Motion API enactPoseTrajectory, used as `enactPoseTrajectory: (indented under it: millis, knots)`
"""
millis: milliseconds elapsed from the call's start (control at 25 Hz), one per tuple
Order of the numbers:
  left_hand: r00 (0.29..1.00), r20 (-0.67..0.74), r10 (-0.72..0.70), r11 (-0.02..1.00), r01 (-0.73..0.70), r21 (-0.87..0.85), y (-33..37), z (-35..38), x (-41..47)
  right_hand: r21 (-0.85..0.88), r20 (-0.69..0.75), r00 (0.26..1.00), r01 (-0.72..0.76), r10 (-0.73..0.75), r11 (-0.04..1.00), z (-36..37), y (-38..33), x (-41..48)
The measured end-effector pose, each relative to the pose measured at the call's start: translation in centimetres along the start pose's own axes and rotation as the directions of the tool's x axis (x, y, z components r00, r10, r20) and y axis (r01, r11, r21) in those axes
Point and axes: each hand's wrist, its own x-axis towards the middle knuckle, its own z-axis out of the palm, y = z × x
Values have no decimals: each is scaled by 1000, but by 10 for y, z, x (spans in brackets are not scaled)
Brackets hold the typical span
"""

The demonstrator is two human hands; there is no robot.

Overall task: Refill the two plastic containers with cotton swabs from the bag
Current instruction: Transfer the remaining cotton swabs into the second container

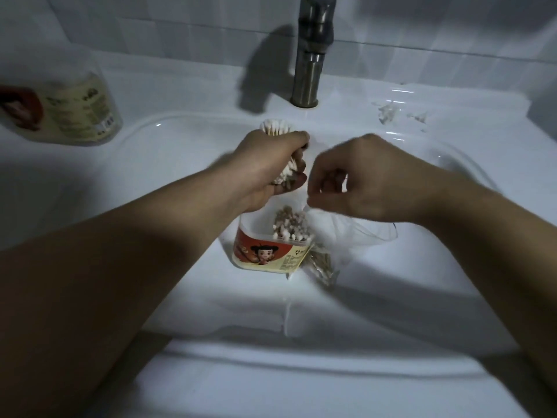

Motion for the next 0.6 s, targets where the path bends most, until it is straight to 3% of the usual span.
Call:
enactPoseTrajectory:
  millis: [80,240,360,600]
  knots:
    - [1000,13,10,1000,-10,-19,-1,-2,1,-133,215,971,-80,107,988,5,0,0]
    - [999,39,10,1000,-10,13,-3,-3,2,-191,371,882,-234,291,953,15,5,1]
    - [998,57,7,1000,-8,24,-6,-2,3,-176,452,839,-248,302,953,22,6,2]
    - [994,109,5,999,-9,34,-9,-3,1,-144,511,823,-200,246,969,42,14,6]
